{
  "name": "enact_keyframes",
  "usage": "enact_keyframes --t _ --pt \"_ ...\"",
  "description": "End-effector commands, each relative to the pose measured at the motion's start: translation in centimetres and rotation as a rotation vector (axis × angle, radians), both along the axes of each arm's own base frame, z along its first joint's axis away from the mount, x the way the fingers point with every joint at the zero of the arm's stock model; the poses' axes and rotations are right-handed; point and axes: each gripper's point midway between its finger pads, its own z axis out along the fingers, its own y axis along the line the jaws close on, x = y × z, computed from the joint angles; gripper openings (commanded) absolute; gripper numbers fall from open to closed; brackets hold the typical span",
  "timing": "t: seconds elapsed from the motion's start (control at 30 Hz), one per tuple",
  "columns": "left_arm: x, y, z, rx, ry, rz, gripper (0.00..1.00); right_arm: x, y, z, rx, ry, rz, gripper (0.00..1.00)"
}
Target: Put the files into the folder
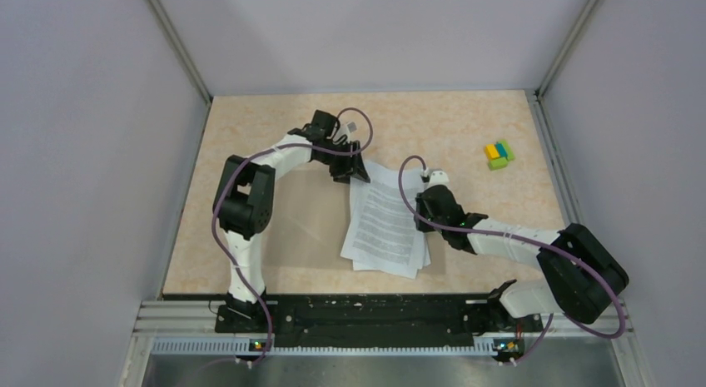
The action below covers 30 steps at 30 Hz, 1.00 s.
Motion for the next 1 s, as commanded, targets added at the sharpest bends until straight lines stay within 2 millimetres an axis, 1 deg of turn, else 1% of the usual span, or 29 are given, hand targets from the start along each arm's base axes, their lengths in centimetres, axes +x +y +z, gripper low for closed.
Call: enact_keyframes --t 0.0,0.1,0.2,0.33,0.5,0.63,0.77,0.9,0.97 --pt "-0.6 0.0 0.4 0.047 -0.03 0.003 0.53 1.3 1.7 1.6 0.07 -0.044 0.015 0.17" --pt "-0.8 0.4 -0.2 0.085 -0.023 0.013 0.54 1.2 1.3 1.6 0.066 -0.045 -0.003 0.17" --pt "-1.1 0.3 -0.1 0.072 -0.019 0.008 0.54 1.1 1.4 1.5 0.074 -0.042 -0.002 0.16" --pt "-1.7 0.0 0.1 0.052 0.003 -0.001 0.49 1.1 1.8 1.6 0.095 -0.043 0.009 0.16" --pt "-2.0 0.2 -0.2 0.063 0.02 0.006 0.43 1.4 2.7 2.2 0.126 -0.054 0.03 0.16" --pt "-2.2 -0.4 -0.2 0.062 0.022 0.001 0.41 1.5 3.0 2.5 0.14 -0.06 0.038 0.17" --pt "-2.3 -0.8 0.0 0.076 0.012 -0.001 0.36 1.6 3.1 2.9 0.149 -0.065 0.036 0.17" --pt "-2.6 -1.1 0.1 0.115 -0.02 -0.009 0.22 1.6 3.1 2.9 0.156 -0.068 0.032 0.2" --pt "-2.6 -1.0 0.2 0.168 -0.061 -0.007 0.03 1.5 2.9 3.0 0.153 -0.072 0.025 0.23"
